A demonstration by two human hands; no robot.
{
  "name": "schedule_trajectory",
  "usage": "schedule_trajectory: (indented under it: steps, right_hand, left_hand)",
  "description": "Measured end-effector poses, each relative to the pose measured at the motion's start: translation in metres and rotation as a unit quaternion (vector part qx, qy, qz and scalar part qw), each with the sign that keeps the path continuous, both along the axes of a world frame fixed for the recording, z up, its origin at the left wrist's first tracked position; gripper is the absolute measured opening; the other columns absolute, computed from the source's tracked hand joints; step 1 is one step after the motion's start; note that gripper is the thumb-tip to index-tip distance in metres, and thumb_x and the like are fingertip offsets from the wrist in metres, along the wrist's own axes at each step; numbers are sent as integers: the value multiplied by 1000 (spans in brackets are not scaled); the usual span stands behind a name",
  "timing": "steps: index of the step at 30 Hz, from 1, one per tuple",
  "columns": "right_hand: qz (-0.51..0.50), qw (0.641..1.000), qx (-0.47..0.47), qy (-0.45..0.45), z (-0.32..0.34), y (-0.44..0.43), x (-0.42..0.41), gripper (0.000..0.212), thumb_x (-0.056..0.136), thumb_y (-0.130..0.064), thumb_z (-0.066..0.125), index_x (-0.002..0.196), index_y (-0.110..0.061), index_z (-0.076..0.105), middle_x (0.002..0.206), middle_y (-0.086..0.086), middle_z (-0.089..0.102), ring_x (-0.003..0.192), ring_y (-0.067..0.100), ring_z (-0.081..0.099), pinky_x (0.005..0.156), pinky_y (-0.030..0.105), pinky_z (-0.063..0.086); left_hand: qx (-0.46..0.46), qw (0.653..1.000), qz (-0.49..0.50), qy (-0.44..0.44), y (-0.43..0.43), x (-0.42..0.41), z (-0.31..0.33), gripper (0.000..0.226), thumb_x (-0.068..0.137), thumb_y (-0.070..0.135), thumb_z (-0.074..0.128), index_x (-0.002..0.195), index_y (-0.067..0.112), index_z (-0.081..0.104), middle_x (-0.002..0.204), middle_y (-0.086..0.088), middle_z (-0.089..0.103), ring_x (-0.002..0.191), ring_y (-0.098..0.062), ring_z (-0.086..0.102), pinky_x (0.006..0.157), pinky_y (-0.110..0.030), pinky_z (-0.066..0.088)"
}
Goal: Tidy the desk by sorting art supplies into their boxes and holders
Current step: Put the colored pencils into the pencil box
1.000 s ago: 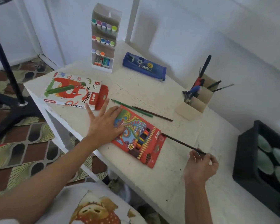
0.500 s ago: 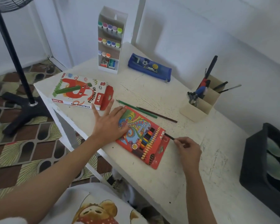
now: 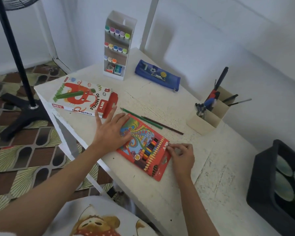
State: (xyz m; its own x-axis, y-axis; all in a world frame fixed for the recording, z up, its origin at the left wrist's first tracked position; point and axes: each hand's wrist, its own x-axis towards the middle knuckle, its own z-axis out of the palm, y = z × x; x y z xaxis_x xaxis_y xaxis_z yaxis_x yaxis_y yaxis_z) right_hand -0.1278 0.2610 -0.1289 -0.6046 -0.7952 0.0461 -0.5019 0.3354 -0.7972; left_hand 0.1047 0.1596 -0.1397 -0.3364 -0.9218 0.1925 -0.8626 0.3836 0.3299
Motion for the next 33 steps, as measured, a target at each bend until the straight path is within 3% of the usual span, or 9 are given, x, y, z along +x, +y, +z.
schedule_trajectory:
  steps: [7,13,16,19,22,26,33]
  right_hand:
    - [27,1000,-1,-8,-5,2,-3,5,82,-27,70,86,-24,71,95,-10,52,86,5,54,67,17,42]
    - [9,999,-26,-34,13,-7,-14,9,91,-22,60,93,-27,68,96,-4,57,69,5,49,60,10,42]
    - [75,996,-35,21,28,-24,-18,13,89,-16,62,91,-28,66,93,-4,60,71,3,51,62,9,41]
    - [162,982,9,96,38,-53,-18,15,88,-16,63,90,-30,68,92,-7,58,73,1,53,67,22,45]
    - [214,951,96,202,41,-86,-16,19,89,-17,62,102,-29,70,98,-6,56,74,8,52,67,30,46]
    - [242,913,178,274,43,-109,-12,14,87,-20,63,96,-25,72,103,-4,57,94,16,56,68,28,42]
    - [248,906,181,292,48,-107,-6,8,88,-18,61,90,-17,68,102,-1,59,92,19,56,68,28,42]
  left_hand:
    - [-18,999,12,30,0,-1,-3,68,78,61,30,132,26,52,144,0,44,146,-18,8,107,-66,-13]
    - [-20,999,18,22,2,2,-4,68,77,62,28,132,31,52,151,0,33,146,-15,-6,102,-62,-23]
    - [-4,1000,27,10,4,8,-3,69,76,64,26,135,36,48,154,-1,25,145,-16,-13,100,-66,-19]
    - [22,999,35,-3,7,14,-1,73,74,70,19,139,43,37,158,-2,13,144,-18,-19,101,-67,-18]
    - [29,999,38,-12,9,16,0,72,75,70,18,140,44,36,159,0,5,141,-15,-27,101,-67,-19]
    - [16,999,40,6,11,16,-2,65,80,67,30,136,39,43,157,0,12,142,-13,-24,105,-66,-17]
    - [-10,999,38,30,12,16,-3,60,80,62,39,131,33,50,152,-3,27,145,-17,-7,103,-62,-20]
